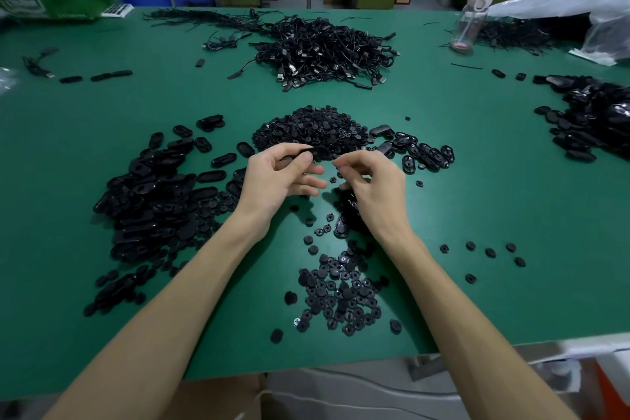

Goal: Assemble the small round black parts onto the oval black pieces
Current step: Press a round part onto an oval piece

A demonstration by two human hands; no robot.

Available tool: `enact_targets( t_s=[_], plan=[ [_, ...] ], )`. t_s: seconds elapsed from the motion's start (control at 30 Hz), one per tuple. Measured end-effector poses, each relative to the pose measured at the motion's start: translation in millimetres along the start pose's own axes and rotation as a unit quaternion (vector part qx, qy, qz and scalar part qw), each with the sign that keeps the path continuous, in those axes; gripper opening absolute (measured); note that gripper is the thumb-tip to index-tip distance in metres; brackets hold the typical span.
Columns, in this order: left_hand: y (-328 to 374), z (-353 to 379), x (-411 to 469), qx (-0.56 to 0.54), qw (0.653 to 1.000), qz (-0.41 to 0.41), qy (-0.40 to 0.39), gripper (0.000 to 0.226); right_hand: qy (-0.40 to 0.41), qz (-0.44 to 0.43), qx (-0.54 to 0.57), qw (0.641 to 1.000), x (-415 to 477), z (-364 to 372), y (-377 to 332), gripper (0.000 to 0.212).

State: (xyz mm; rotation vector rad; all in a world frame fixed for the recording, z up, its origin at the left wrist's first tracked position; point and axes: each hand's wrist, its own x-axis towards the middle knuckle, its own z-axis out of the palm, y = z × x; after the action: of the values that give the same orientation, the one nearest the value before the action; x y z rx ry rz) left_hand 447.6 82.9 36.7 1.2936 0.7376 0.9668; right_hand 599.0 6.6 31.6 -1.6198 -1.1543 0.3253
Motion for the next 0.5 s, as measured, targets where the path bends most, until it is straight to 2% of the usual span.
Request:
enact_targets(
  t_s=[0.13, 0.3, 0.5],
  plan=[
    [-0.9, -1.3, 0.9, 0.004, 1.0, 0.005, -0.016, 0.02, -0.001, 0.0, -0.01, 1.0, 0.7, 0.5, 1.5, 0.019],
    [-1.2, 0.1, -0.3, 0.006, 0.999, 0.002, -0.035, 0.036, 0.004, 0.01, -0.002, 1.0, 1.7, 1.0, 1.5, 0.017],
    [-2.9, 1.7, 0.5, 0.002, 1.0, 0.01, -0.016, 0.021, -0.002, 0.01, -0.031, 0.999, 1.6, 2.5, 1.1, 0.017]
  ],
)
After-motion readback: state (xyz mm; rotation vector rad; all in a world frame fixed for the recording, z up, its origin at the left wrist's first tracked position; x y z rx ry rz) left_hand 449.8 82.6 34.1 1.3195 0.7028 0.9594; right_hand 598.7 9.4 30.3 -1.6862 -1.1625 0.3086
